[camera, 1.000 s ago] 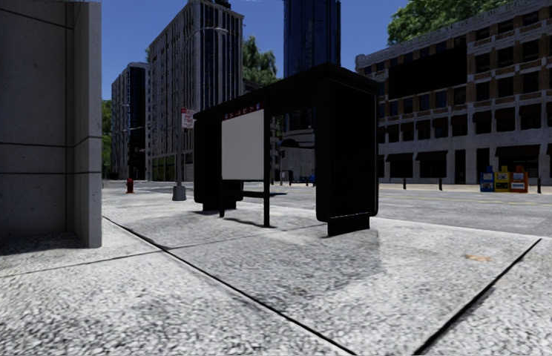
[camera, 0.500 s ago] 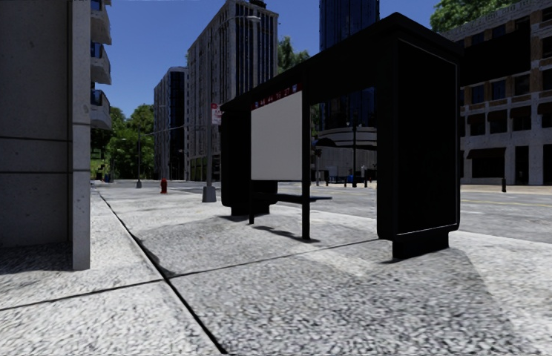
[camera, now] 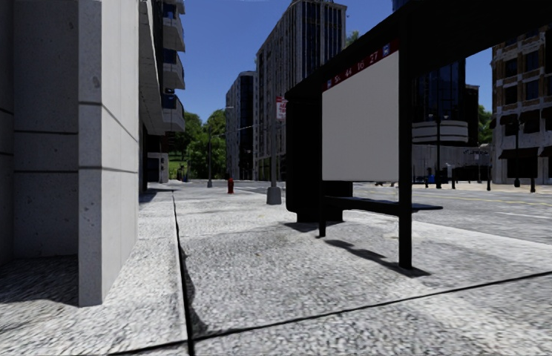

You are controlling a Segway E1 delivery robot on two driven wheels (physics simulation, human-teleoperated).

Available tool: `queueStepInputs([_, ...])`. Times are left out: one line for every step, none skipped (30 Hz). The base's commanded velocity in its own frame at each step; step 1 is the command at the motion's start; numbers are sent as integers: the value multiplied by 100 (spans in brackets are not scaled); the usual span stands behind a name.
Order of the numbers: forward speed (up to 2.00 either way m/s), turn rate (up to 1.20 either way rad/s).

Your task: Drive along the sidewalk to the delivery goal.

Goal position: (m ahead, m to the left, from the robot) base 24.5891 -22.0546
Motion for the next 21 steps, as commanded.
queueStepInputs([200, 61])
queueStepInputs([200, 53])
queueStepInputs([200, 39])
queueStepInputs([200, 35])
queueStepInputs([200, 35])
queueStepInputs([200, 34])
queueStepInputs([200, 34])
queueStepInputs([200, 39])
queueStepInputs([200, 39])
queueStepInputs([200, 42])
queueStepInputs([200, 45])
queueStepInputs([200, 46])
queueStepInputs([200, 46])
queueStepInputs([200, 46])
queueStepInputs([200, 46])
queueStepInputs([200, 46])
queueStepInputs([200, 46])
queueStepInputs([200, 46])
queueStepInputs([200, 46])
queueStepInputs([200, 46])
queueStepInputs([200, 44])
